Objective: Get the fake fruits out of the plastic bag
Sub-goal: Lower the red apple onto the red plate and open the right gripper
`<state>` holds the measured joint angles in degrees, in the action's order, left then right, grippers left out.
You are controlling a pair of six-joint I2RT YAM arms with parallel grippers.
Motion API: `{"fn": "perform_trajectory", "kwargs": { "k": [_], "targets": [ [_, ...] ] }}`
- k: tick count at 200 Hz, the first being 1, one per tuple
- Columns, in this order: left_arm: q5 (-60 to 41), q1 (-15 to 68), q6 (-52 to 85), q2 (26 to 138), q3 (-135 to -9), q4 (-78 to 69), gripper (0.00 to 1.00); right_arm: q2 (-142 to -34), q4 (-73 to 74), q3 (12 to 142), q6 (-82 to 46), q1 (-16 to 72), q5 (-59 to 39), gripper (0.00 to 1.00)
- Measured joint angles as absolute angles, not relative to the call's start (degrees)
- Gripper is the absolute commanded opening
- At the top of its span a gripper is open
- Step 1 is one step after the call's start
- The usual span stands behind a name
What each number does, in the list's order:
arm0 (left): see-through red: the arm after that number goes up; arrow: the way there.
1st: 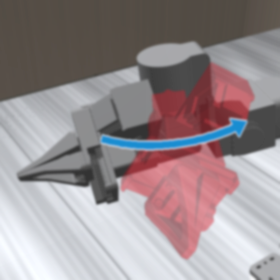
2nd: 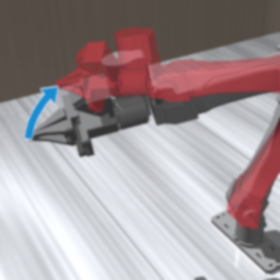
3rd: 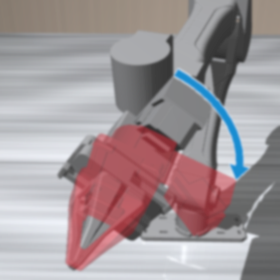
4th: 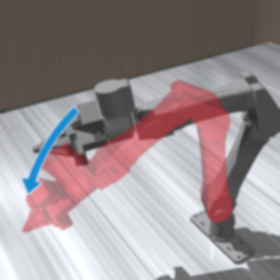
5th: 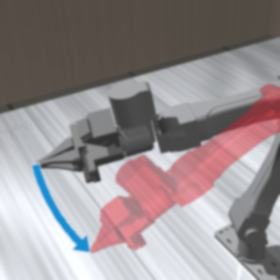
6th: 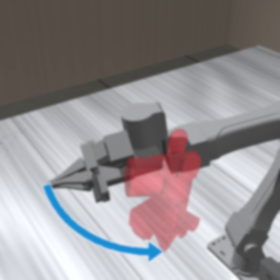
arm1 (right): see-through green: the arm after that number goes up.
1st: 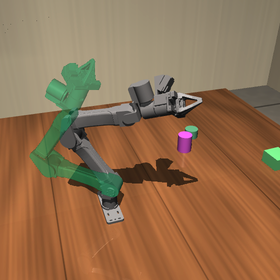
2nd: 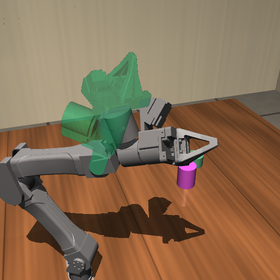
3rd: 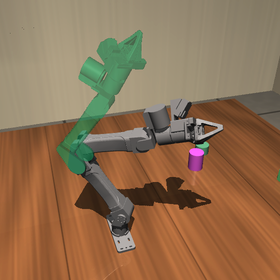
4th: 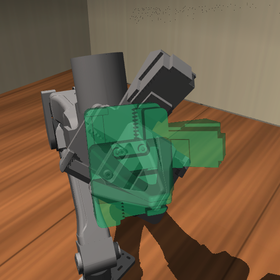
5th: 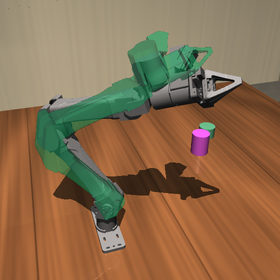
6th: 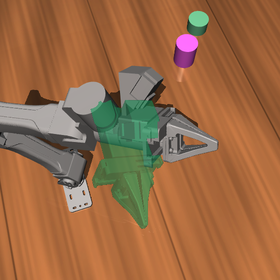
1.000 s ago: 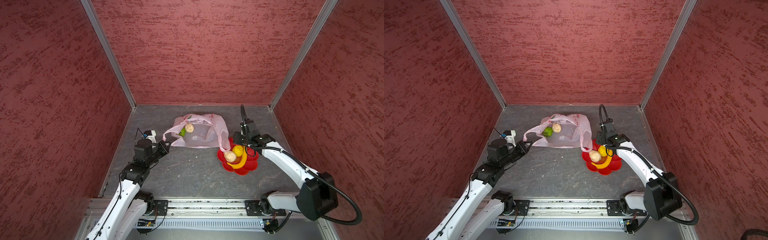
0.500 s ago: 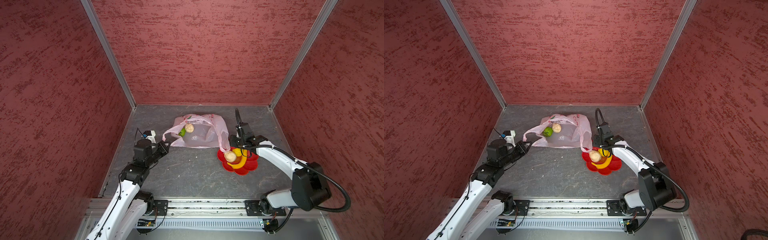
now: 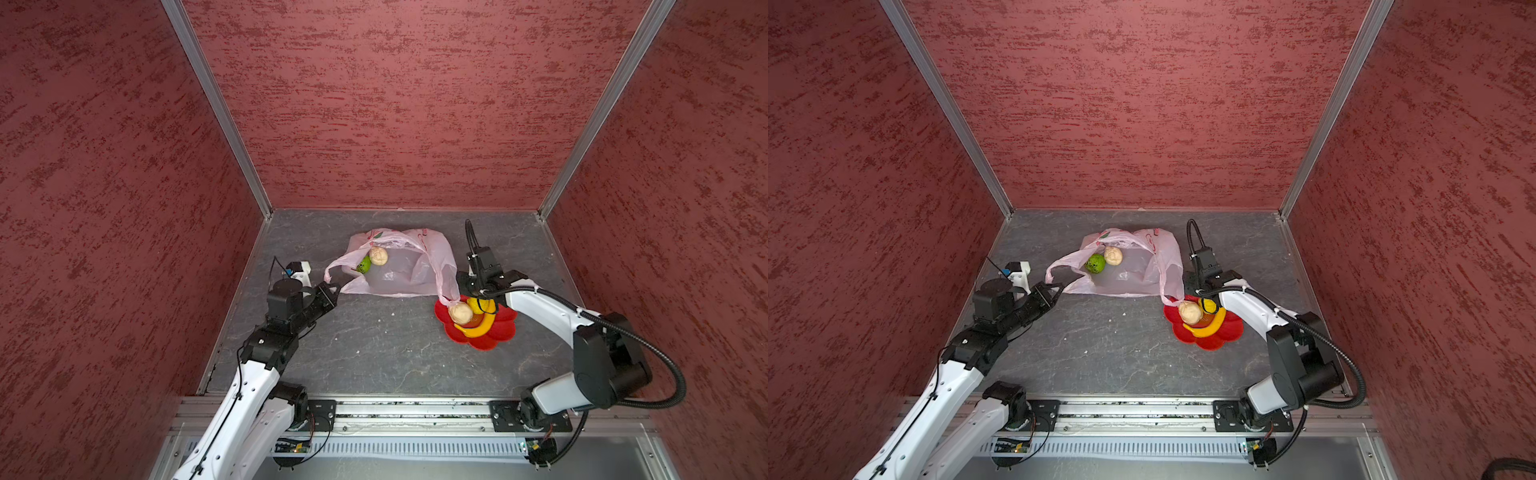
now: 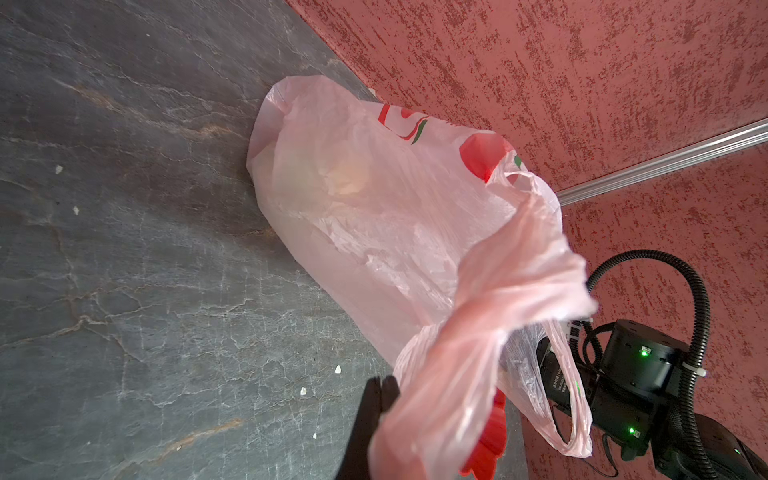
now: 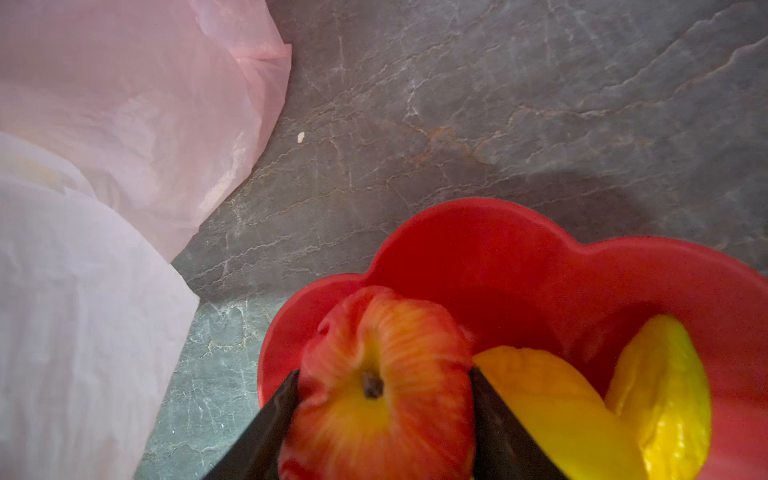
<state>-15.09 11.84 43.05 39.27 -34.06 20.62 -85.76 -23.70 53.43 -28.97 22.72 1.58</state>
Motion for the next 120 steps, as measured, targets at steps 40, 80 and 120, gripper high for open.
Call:
{"fn": "perform_trajectory", "kwargs": {
  "k": [40,80,120],
  "targets": [
    [-15.16,11.60,43.05,39.27,-34.06,20.62,0.00,-86.21,-23.38,53.43,-28.99,22.74,1.54,0.26],
    [-15.25,11.51,43.05,39.27,-34.04,20.62,0.00,-86.78,-23.33,53.41,-29.02,22.79,1.52,0.29],
    [-15.42,11.40,43.05,39.18,-33.63,20.64,0.00,-87.44,-23.31,53.36,-29.12,22.79,1.50,0.32]
  ]
}}
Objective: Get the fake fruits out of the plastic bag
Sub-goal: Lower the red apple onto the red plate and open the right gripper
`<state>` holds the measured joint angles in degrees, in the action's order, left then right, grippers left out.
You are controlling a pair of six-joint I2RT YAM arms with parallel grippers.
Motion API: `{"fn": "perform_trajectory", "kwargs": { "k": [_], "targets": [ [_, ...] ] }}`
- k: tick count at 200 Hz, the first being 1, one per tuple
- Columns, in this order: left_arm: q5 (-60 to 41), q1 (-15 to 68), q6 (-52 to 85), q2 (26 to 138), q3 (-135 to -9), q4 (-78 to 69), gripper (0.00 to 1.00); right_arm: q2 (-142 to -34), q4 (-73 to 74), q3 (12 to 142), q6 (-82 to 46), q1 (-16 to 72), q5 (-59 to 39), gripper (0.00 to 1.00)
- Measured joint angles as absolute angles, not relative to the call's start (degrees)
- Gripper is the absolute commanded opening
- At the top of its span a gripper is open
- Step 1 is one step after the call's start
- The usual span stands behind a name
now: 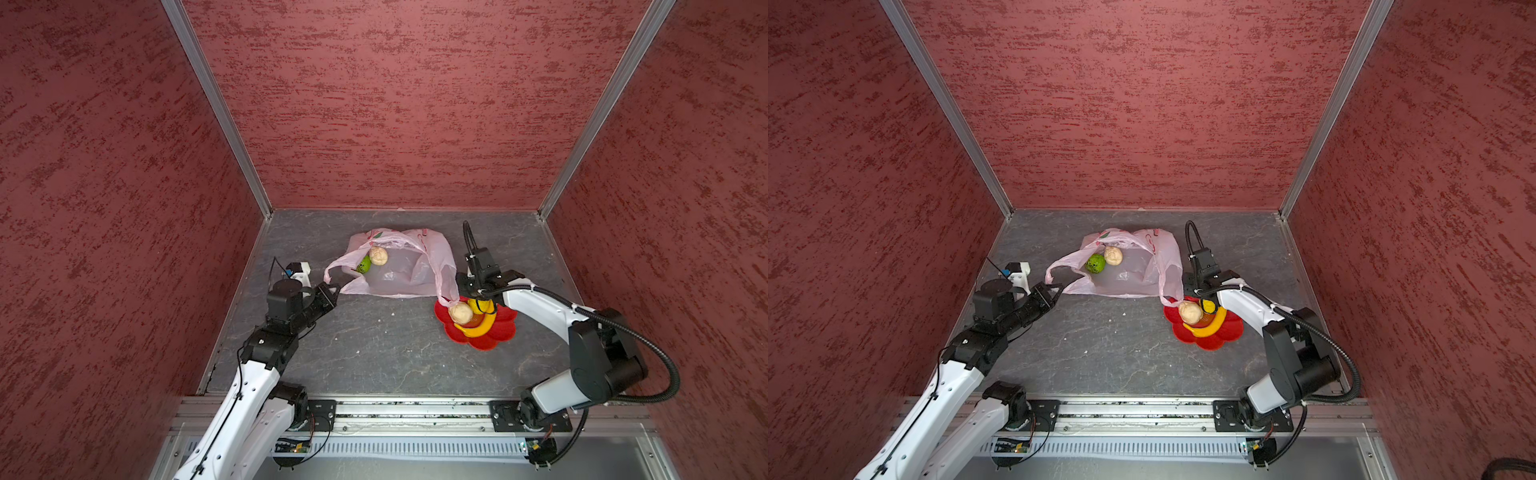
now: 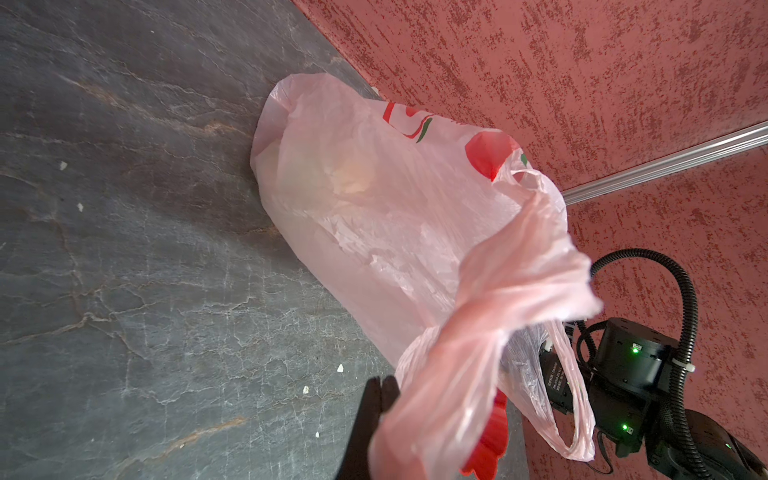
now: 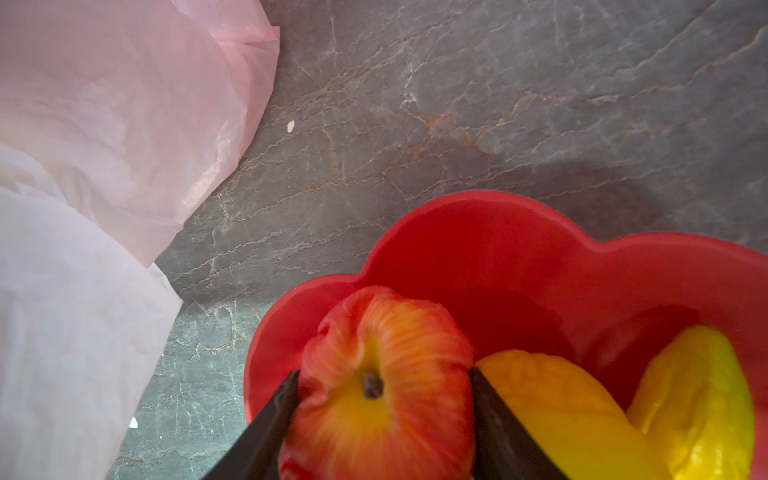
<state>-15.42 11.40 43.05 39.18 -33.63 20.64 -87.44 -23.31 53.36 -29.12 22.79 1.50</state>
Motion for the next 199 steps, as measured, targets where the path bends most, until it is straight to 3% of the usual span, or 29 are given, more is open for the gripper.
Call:
{"fn": "perform_trajectory", "kwargs": {
  "k": [199],
  "targets": [
    [-16.23,10.50,43.05,37.80,-33.08,21.85,0.00,-88.40,-23.29,53.30,-29.15,22.85,1.52,0.64]
  ]
}}
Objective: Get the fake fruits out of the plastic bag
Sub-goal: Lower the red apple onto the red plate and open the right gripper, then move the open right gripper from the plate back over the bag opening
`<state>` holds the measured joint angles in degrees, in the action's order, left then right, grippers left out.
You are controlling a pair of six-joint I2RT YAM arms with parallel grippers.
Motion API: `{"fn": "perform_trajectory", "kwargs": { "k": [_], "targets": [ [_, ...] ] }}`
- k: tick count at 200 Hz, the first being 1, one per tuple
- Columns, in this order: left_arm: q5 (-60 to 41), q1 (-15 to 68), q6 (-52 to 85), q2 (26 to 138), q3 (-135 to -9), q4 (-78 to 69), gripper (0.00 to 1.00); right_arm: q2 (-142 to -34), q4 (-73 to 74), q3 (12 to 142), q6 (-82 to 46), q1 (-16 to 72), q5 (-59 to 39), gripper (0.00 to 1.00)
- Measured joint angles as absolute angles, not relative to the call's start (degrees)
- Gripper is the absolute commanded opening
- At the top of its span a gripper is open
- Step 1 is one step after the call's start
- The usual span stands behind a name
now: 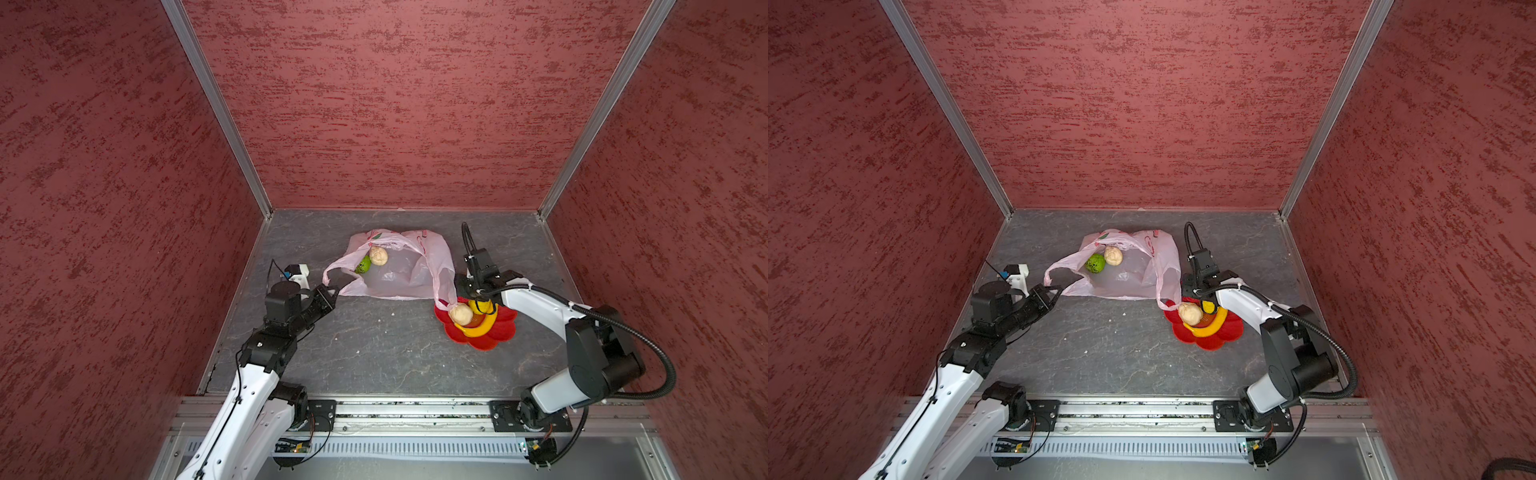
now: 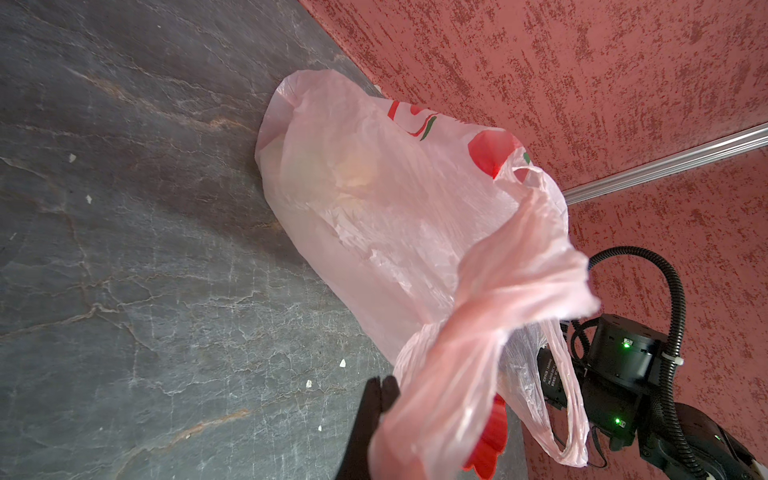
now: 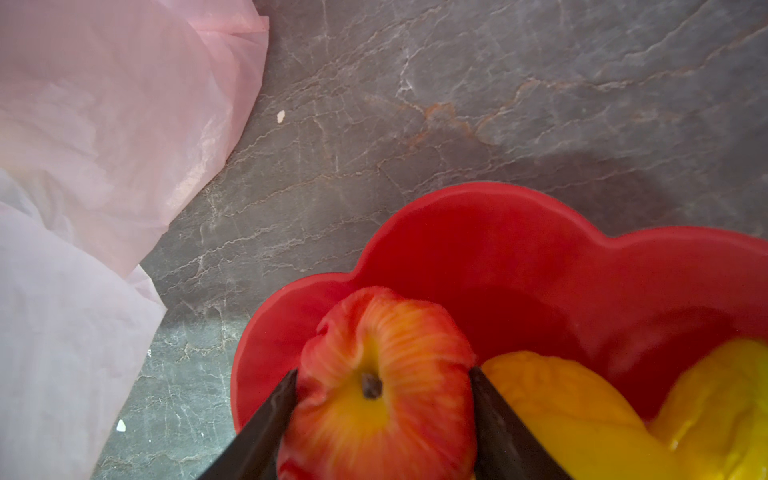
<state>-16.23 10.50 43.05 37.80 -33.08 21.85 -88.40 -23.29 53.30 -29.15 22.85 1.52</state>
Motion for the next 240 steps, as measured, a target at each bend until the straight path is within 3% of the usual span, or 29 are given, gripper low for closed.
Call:
{"fn": "perform_trajectory", "kwargs": {
  "k": [113,162,179,212,240],
  "targets": [
    [-16.51,9.85,43.05,37.69,-32.82,21.91,0.00,-88.14,-23.42,53.63,-29.15,23.07,1.76,0.72],
    [-16.67,9.28,43.03,37.78,-32.82,21.89,0.00,-80.79,-25.26,53.95,-28.75,23.11,4.38,0.72],
    [-16.84,9.26,43.03,37.93,-32.82,21.91,0.00,-76.90,-26.55,54.78,-27.86,23.11,6.39,0.68],
    [-17.23,9.13,43.03,38.24,-32.82,21.89,0.00,-69.65,-27.73,55.90,-24.58,23.18,8.08,0.49],
    [-17.93,9.02,43.03,39.07,-32.82,21.82,0.00,-65.71,-28.03,58.63,-20.29,26.55,8.21,0.39]
  ]
}}
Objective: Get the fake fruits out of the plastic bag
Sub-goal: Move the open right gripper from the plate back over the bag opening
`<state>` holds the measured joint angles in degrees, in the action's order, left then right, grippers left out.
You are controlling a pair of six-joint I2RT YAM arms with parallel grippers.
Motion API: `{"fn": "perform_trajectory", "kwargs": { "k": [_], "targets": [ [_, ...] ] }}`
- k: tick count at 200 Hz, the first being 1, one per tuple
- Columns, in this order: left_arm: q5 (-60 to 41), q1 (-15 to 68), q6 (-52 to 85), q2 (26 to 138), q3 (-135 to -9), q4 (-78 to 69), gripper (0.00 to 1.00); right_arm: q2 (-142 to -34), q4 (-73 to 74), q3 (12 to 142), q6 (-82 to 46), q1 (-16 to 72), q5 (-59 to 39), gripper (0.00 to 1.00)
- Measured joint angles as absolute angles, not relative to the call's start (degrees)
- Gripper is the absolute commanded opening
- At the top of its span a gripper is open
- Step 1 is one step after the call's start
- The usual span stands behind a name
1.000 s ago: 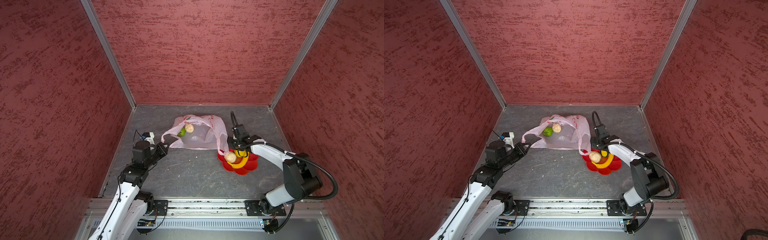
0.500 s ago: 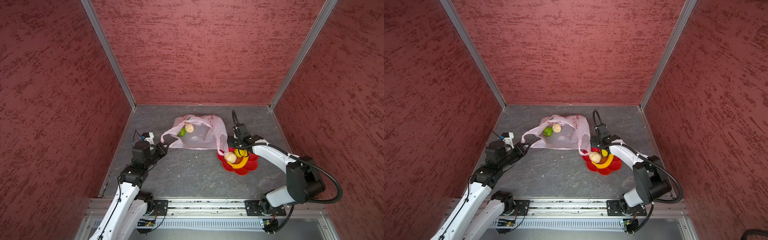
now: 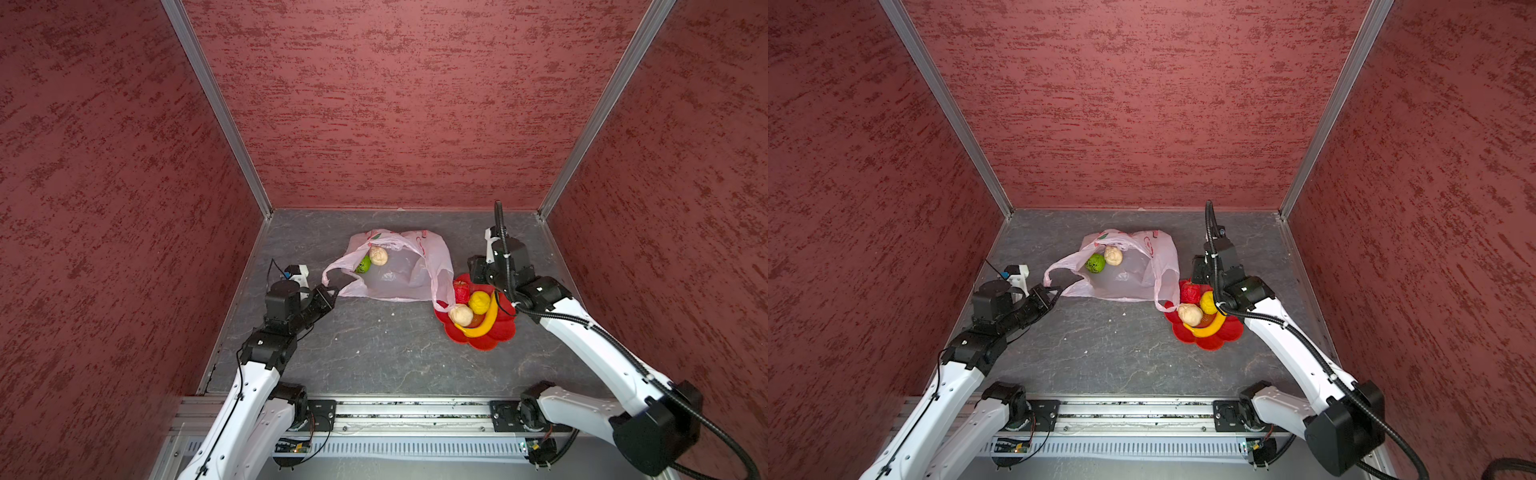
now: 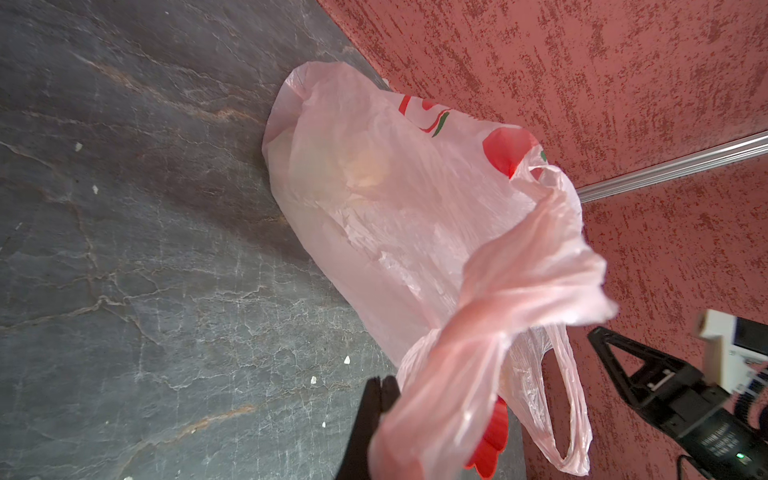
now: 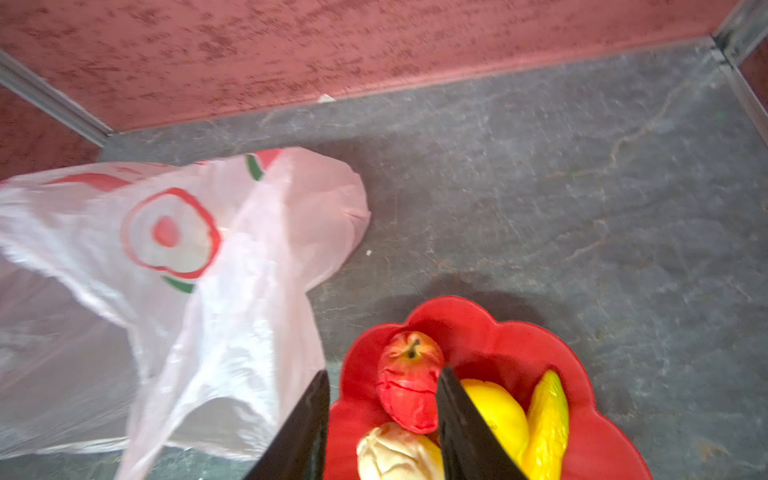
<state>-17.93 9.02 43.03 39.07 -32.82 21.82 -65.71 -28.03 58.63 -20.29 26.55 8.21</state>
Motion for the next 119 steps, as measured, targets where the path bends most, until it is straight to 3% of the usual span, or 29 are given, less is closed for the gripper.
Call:
{"fn": "perform_trajectory", "kwargs": {
  "k": [44,119],
  "targets": [
    [-18.59,9.02,43.05,41.17,-32.84,20.97,0.00,-67.61,-26.81,65.84,-14.63,38.00,7.97,0.35],
    [-19.46,9.02,43.20,42.35,-33.36,19.46,0.00,-93.56,-23.86,79.83,-9.78,49.71,2.02,0.28]
  ]
}}
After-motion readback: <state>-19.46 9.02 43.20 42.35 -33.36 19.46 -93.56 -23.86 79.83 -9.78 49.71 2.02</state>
